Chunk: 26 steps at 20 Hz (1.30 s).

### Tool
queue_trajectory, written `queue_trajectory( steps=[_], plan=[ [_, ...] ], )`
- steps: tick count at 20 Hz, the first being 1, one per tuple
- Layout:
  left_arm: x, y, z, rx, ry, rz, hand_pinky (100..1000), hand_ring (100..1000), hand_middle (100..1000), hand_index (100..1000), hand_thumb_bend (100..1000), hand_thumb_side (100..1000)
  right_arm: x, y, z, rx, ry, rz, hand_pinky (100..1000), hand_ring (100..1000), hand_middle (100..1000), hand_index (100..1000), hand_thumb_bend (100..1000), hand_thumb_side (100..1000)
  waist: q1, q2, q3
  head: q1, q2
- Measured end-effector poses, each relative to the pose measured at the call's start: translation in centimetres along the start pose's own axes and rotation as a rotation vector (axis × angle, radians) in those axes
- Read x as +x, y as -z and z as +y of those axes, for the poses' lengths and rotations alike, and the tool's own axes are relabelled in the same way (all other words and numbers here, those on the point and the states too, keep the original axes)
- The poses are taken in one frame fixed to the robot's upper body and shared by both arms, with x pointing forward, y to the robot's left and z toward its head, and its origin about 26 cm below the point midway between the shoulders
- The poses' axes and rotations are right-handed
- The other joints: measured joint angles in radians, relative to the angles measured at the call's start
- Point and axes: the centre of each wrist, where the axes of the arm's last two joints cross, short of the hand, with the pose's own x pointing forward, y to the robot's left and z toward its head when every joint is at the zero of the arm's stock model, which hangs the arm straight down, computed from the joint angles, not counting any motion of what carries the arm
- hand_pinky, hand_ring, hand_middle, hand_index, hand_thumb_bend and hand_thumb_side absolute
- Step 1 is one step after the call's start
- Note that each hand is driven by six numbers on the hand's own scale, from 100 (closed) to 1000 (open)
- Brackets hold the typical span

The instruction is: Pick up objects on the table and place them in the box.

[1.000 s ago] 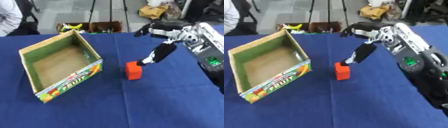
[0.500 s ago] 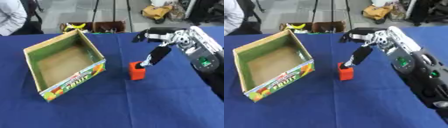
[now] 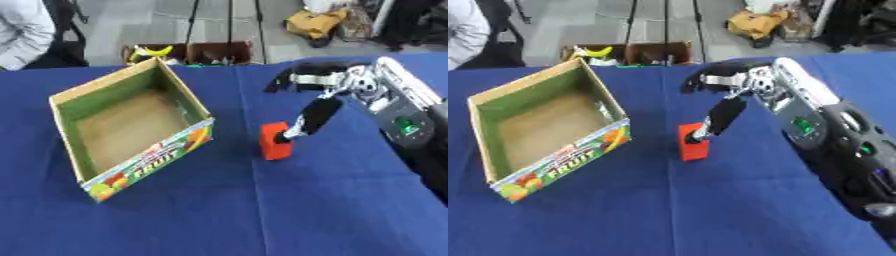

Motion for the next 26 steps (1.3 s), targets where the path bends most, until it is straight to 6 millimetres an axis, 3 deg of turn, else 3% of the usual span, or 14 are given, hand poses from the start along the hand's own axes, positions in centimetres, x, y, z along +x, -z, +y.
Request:
queue_trajectory(
  steps=[11,13,15,21,22,26],
  plan=[
    [0.1,0.2,-0.1,0.005,-0.01,-0.007,744,878,858,1000,100,1000,-1.0,1.4,1.8,0.128,0.031,0.006,820,916,846,916,545,382,0.002,0.008,0.01,-0.013,0.006],
    [0.1,0.2,-0.1,0.005,-0.01,-0.007,743,878,857,1000,100,1000,-1.2,1.6,2.0,0.138,0.036,0.009,819,914,840,911,491,374,0.002,0.009,0.01,-0.014,0.009],
    [0.1,0.3,-0.1,0.005,-0.011,-0.008,744,878,858,1000,100,1000,-1.3,1.7,2.2,0.142,0.039,0.012,816,911,832,902,505,386,0.002,0.009,0.01,-0.015,0.009],
    [0.2,0.3,-0.3,0.008,-0.018,-0.011,743,877,857,1000,100,1000,-2.0,2.3,2.4,0.099,0.073,0.047,762,862,765,822,197,348,0.002,0.01,0.015,-0.018,0.009],
    [0.2,0.3,-0.3,0.008,-0.018,-0.011,743,877,857,1000,100,1000,-2.1,2.3,2.4,0.084,0.077,0.057,739,837,731,782,100,325,0.003,0.01,0.015,-0.018,0.009],
    [0.2,0.3,-0.3,0.008,-0.019,-0.011,743,876,856,1000,100,1000,-2.5,2.2,2.3,0.028,0.094,0.091,681,778,627,689,100,274,0.004,0.01,0.015,-0.018,0.009]
  ],
)
